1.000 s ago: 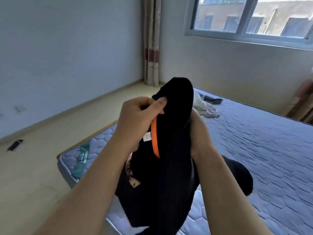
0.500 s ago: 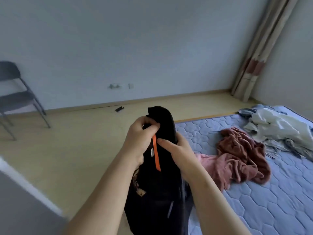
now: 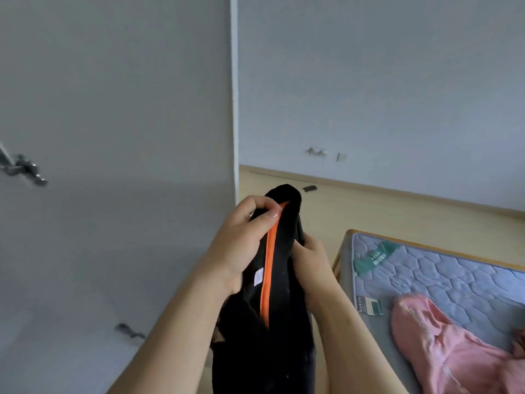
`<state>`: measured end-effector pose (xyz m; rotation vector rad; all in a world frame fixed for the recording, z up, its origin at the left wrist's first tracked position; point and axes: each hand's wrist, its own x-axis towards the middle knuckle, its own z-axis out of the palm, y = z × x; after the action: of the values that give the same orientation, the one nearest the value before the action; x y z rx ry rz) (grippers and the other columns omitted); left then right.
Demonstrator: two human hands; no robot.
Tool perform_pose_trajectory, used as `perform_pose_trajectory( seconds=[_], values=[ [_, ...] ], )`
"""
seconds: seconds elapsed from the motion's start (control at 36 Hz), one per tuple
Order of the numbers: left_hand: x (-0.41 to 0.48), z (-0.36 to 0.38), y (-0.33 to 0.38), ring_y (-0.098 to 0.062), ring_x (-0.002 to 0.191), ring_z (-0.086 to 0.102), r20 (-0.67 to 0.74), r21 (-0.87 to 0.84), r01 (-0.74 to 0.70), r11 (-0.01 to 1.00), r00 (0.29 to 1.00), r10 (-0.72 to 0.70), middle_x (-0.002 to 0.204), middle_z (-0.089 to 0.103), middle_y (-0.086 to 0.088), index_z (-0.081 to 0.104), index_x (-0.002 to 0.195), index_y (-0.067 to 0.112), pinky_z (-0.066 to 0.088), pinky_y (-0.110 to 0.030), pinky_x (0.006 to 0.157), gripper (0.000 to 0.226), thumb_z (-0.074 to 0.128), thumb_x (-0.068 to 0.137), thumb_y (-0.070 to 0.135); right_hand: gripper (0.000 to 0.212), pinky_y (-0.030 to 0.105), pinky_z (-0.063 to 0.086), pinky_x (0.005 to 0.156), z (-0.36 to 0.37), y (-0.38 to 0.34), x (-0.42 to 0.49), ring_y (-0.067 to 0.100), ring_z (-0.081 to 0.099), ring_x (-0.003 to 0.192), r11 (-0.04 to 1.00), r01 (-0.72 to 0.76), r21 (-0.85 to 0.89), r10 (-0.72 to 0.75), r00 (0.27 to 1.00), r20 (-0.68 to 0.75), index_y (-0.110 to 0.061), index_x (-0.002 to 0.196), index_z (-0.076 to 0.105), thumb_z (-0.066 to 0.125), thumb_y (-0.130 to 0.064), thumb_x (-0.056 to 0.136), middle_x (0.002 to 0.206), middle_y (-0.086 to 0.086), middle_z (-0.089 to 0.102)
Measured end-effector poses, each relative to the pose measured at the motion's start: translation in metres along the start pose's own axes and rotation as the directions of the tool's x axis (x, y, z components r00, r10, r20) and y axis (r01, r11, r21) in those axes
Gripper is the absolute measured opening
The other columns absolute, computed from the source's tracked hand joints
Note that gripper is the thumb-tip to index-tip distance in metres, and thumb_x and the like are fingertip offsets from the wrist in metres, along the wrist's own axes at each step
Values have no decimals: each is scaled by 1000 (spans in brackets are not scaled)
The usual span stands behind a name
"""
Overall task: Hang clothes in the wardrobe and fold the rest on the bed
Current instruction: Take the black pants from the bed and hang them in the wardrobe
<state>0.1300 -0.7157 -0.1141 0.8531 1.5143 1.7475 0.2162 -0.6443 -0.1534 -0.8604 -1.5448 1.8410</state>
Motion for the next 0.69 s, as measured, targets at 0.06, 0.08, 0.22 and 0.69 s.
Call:
perform_pose_trajectory(
  seconds=[0.06,0.08,0.22,0.69],
  values=[
    [-3,-19,3,-12,72,54,-67,-8,-18,1000,998,17,75,57,1,60,75,22,45,-22,65,21,54,92,12,18,33,45,63,20,1,0,22,58,68,1000,15,-14,-14,1000,27,-3,84,62,55,-18,91,72,10,62],
    [-5,-28,5,-11,71,53,-109,-3,-24,1000,994,24,75,56,2,59,74,22,45,-21,66,22,54,93,12,17,34,46,64,30,1,0,23,59,70,999,29,-24,-28,999,35,-3,87,62,56,-19,91,75,10,63],
    [-15,-77,12,-6,69,52,-452,-3,-64,998,890,56,76,56,6,58,78,22,44,-11,61,20,53,92,10,32,22,48,74,85,10,1,8,58,88,958,239,-160,-258,960,-110,-32,109,47,63,-17,86,102,-10,56],
    [-106,-198,25,-22,66,41,-955,8,-202,979,288,67,78,47,-9,53,80,28,37,-32,57,28,44,95,6,29,26,31,55,238,31,-43,14,37,58,883,299,-361,-57,834,549,-9,63,45,43,-16,91,60,-1,44]
  ],
)
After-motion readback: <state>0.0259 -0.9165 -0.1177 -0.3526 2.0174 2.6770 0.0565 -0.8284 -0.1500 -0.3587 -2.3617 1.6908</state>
